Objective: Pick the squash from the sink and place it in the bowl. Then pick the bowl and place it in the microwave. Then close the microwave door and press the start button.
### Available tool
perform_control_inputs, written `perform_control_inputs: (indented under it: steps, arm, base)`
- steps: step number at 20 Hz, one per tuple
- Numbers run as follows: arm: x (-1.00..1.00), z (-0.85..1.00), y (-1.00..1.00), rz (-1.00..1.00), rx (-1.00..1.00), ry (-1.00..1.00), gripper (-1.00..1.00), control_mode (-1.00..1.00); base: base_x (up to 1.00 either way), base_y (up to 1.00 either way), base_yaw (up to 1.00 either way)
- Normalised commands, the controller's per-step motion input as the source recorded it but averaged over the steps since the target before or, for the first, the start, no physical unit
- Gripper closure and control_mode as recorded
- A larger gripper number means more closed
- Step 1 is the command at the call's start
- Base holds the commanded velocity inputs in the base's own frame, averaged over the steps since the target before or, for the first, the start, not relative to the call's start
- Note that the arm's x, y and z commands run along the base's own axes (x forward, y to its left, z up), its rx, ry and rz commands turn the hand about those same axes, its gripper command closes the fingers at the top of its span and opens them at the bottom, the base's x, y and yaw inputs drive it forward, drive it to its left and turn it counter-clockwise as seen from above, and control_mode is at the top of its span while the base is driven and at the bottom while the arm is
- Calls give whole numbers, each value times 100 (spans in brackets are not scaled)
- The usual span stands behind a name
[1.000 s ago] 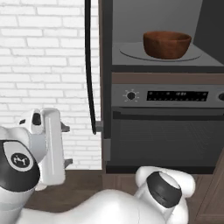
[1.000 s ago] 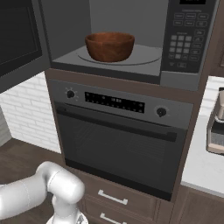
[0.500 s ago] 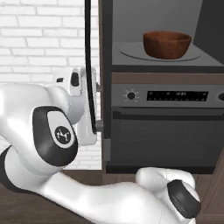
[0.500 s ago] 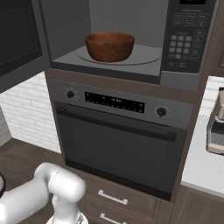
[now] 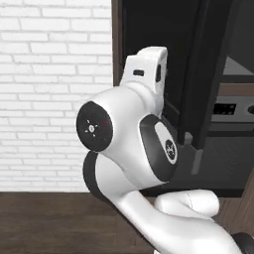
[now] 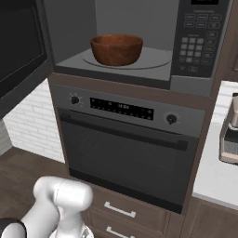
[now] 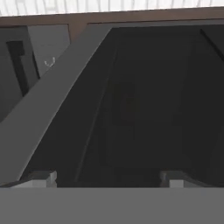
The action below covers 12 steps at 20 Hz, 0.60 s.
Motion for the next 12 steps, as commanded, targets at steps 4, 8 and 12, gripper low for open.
perform_control_inputs:
  steps: [4, 8, 12]
  arm:
    - [32, 33, -100, 6, 0, -26, -100, -100]
    - [49, 31, -100, -1, 0, -13, -100, -100]
    - [74, 26, -100, -24, -1, 0, -100, -100]
  base:
    - [0, 0, 0]
    - [0, 0, 0]
    - [0, 0, 0]
